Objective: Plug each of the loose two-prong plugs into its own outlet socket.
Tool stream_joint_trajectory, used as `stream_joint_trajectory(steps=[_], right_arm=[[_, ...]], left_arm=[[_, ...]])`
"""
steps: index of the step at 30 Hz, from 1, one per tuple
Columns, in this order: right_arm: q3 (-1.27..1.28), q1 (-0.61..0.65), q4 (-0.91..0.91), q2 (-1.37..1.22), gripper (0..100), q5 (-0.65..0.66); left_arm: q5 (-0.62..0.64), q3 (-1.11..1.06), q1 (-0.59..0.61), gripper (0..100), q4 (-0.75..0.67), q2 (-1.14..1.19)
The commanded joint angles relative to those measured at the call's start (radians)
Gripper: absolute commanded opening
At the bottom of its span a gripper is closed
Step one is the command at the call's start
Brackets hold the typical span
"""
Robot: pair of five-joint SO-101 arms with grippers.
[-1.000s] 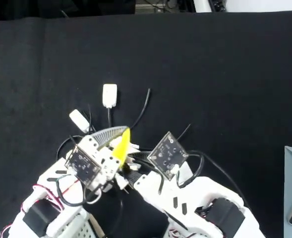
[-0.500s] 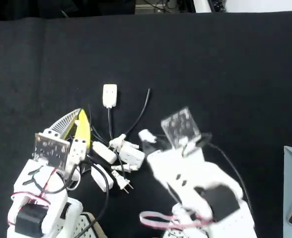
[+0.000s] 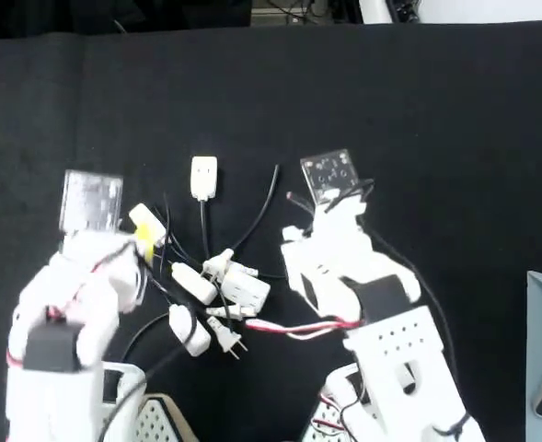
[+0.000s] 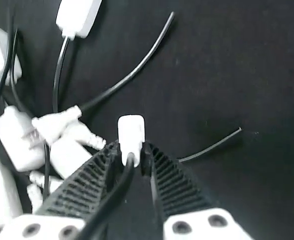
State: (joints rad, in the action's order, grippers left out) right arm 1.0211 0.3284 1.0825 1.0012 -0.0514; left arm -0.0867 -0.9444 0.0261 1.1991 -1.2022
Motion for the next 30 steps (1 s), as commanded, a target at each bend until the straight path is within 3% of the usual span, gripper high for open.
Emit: stream_joint_trajectory(steps=[1, 5, 10, 16, 24, 30], right_arm=[[-0.018, -0.014, -0.095, -0.064, 1.1, -0.058], [-0.018, -0.014, -0.118, -0.114, 1.1, -0.095], [-0.016, -0.014, -0.117, -0.131, 1.1, -0.095], [0.012, -0.009, -0.120, -0.124, 1.1, -0.095], [0.027, -0.009, -0.120, -0.122, 1.1, -0.095], [0.031, -0.009, -0.120, -0.122, 1.1, -0.095]], left_arm=[[0.012, 0.139, 0.022, 12, 0.040, 0.219], [0.106, 0.189, 0.084, 14, 0.031, 0.402], [0.250, 0.236, 0.134, 28, 0.026, 0.562], [0.365, 0.315, 0.130, 27, 0.003, 0.707], [0.502, 0.331, 0.136, 24, -0.195, 0.936], [0.519, 0.357, 0.136, 19, -0.316, 1.069]])
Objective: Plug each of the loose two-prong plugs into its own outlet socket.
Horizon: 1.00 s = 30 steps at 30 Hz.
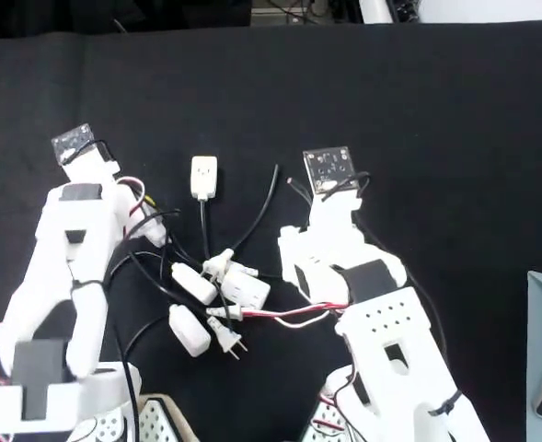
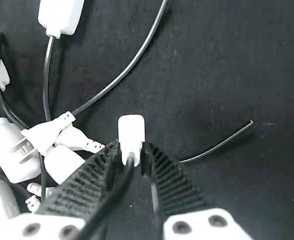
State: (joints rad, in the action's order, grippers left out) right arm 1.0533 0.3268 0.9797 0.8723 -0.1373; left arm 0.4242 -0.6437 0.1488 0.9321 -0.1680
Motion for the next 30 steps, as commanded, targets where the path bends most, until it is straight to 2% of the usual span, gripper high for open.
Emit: stream_joint_trajectory(steps=[1, 7, 16, 22, 30], right_arm=[[-0.001, -0.008, -0.017, 0.007, 1.1, -0.009], [-0.001, -0.008, -0.017, 0.007, 1.1, -0.009], [0.004, -0.008, -0.017, 0.007, 1.1, -0.009], [0.004, -0.008, -0.014, 0.007, 1.1, -0.009], [0.004, -0.011, -0.011, 0.007, 1.1, -0.009]], left_arm=[[0.008, 0.065, 0.013, 19, -0.052, 0.051], [0.009, 0.125, 0.004, 20, -0.049, 0.110], [0.008, 0.088, 0.001, 19, -0.049, 0.118], [0.008, 0.073, -0.068, 19, -0.054, 0.123], [-0.031, 0.071, -0.082, 3, -0.055, 0.123]])
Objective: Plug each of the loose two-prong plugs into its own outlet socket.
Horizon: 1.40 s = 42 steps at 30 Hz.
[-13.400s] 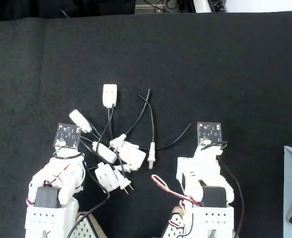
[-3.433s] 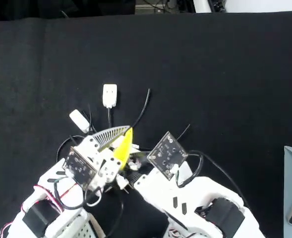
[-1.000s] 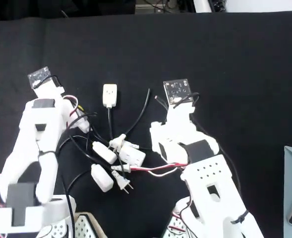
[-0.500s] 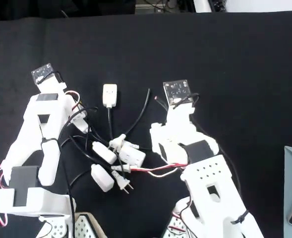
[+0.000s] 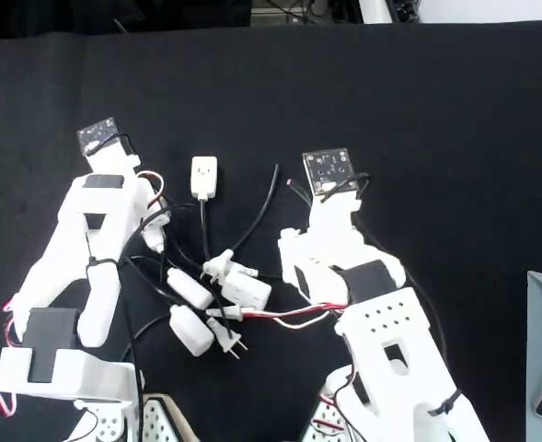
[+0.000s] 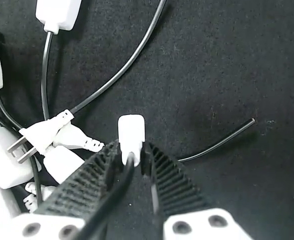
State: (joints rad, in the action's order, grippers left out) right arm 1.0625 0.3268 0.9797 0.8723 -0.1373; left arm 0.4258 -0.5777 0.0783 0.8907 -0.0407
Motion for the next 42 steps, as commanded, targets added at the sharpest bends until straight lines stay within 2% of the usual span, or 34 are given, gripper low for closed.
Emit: stream_joint_trajectory(steps=[1, 4, 7, 13, 18, 22, 31, 36, 42], right_arm=[[-0.005, -0.011, -0.011, 0.007, 1.1, -0.009], [-0.005, -0.011, -0.009, 0.007, 1.1, -0.009], [-0.004, -0.011, -0.009, 0.007, 1.1, -0.009], [-0.004, -0.011, -0.009, 0.007, 1.1, -0.009], [-0.004, -0.011, -0.009, 0.007, 1.1, -0.009], [-0.004, -0.011, -0.009, 0.007, 1.1, -0.009], [-0.004, -0.011, -0.009, 0.007, 1.1, -0.009], [-0.004, -0.011, -0.009, 0.007, 1.1, -0.009], [-0.004, -0.011, -0.014, 0.007, 1.1, -0.008]], left_arm=[[-0.044, 0.005, -0.008, 3, -0.008, -0.009], [-0.058, 0.010, 0.002, 3, 0.012, -0.017], [-0.077, 0.114, 0.045, 3, 0.135, -0.054], [-0.204, 0.386, 0.128, 3, 0.359, -0.150], [-0.324, 0.552, 0.196, 3, 0.428, -0.167], [-0.489, 0.633, 0.272, 3, 0.414, -0.167], [-0.815, 0.717, 0.387, 3, 0.281, -0.167], [-0.970, 0.661, 0.361, 3, 0.232, -0.166], [-1.082, 0.409, 0.263, 3, 0.117, -0.166]])
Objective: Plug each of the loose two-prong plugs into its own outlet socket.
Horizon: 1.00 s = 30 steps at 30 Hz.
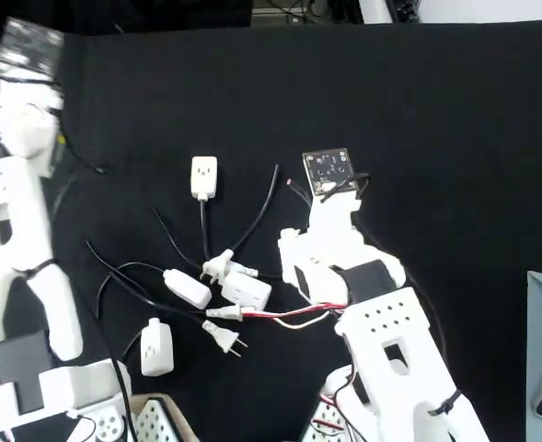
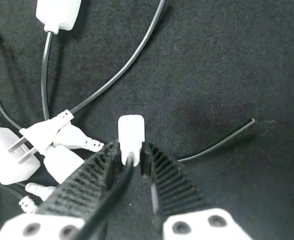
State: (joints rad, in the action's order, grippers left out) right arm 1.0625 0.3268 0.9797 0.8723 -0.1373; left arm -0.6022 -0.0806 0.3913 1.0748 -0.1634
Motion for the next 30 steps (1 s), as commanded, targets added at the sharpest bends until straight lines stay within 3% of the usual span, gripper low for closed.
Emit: stream_joint_trajectory(steps=[1, 7, 12, 16, 20, 30], right_arm=[[-0.004, -0.011, -0.012, 0.007, 1.1, -0.008], [-0.004, -0.011, -0.009, 0.007, 1.1, -0.008], [-0.002, -0.011, -0.009, 0.007, 1.1, -0.008], [0.012, -0.011, -0.014, 0.007, 1.1, -0.008], [0.019, -0.011, -0.015, 0.007, 1.1, -0.008], [0.018, -0.011, -0.015, 0.007, 1.1, -0.006]], left_arm=[[-0.069, -0.137, -0.068, 3, -0.097, -0.043], [-0.084, -0.386, -0.159, 3, -0.301, -0.043], [-0.144, -0.499, -0.225, 3, -0.356, -0.043], [-0.137, -0.545, -0.249, 11, -0.347, -0.049], [-0.014, -0.562, -0.251, 20, -0.345, -0.055], [0.026, -0.418, -0.222, 20, -0.176, -0.055]])
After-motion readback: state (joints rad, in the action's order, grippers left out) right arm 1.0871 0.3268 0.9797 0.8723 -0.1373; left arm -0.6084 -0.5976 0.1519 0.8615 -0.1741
